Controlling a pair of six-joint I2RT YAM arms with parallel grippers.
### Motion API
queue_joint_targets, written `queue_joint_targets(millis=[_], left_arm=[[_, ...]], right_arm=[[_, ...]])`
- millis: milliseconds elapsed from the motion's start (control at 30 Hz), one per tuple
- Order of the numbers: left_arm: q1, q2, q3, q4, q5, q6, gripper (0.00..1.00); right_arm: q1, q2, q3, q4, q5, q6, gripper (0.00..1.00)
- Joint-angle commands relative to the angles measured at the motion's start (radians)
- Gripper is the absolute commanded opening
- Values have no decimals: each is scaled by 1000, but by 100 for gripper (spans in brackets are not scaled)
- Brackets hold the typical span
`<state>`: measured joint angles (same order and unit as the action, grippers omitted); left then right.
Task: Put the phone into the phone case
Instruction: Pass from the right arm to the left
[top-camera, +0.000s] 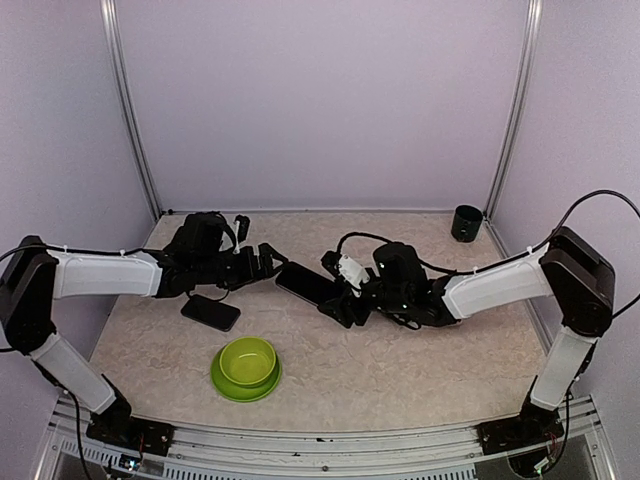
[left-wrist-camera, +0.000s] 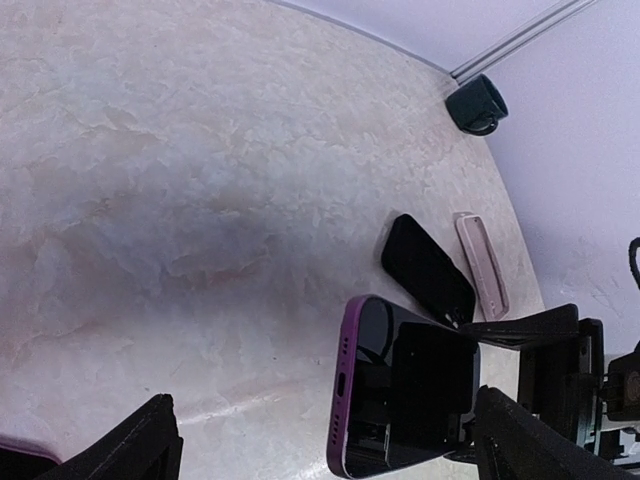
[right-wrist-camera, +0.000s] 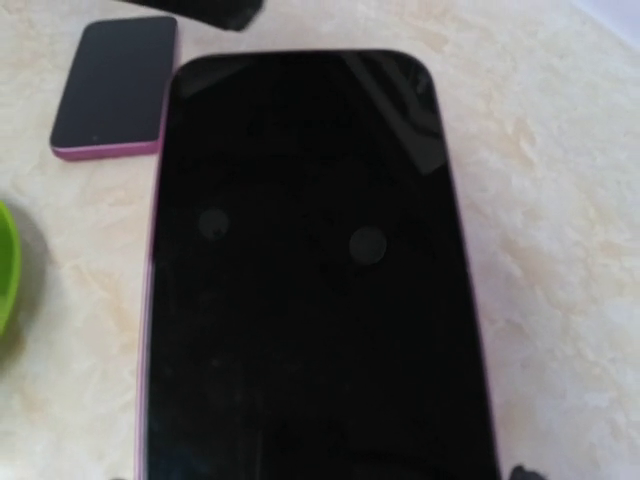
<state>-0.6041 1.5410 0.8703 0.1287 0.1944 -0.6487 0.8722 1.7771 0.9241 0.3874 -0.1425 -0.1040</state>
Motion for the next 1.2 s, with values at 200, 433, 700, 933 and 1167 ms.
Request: queue_joint_targets(millis=[200,433,700,933,1167], left_arm=[[50,48,-4,179,337,-57,99],[36,76,-7,259,448,-98,97],[2,101,7,303,496,-126,93],[-3,107,-1,329,514,-136,84],[-3,110,-5,342,535,-138,65]], right_arm=[[30,-121,-44,129,9,-25,52],[42,-143,-63,137,25,-47,52],[69,-139,-58,132,77,-89,52],[73,-138,-69,135,92,-113,53],[73,-137,-77,139,109,-139,53]])
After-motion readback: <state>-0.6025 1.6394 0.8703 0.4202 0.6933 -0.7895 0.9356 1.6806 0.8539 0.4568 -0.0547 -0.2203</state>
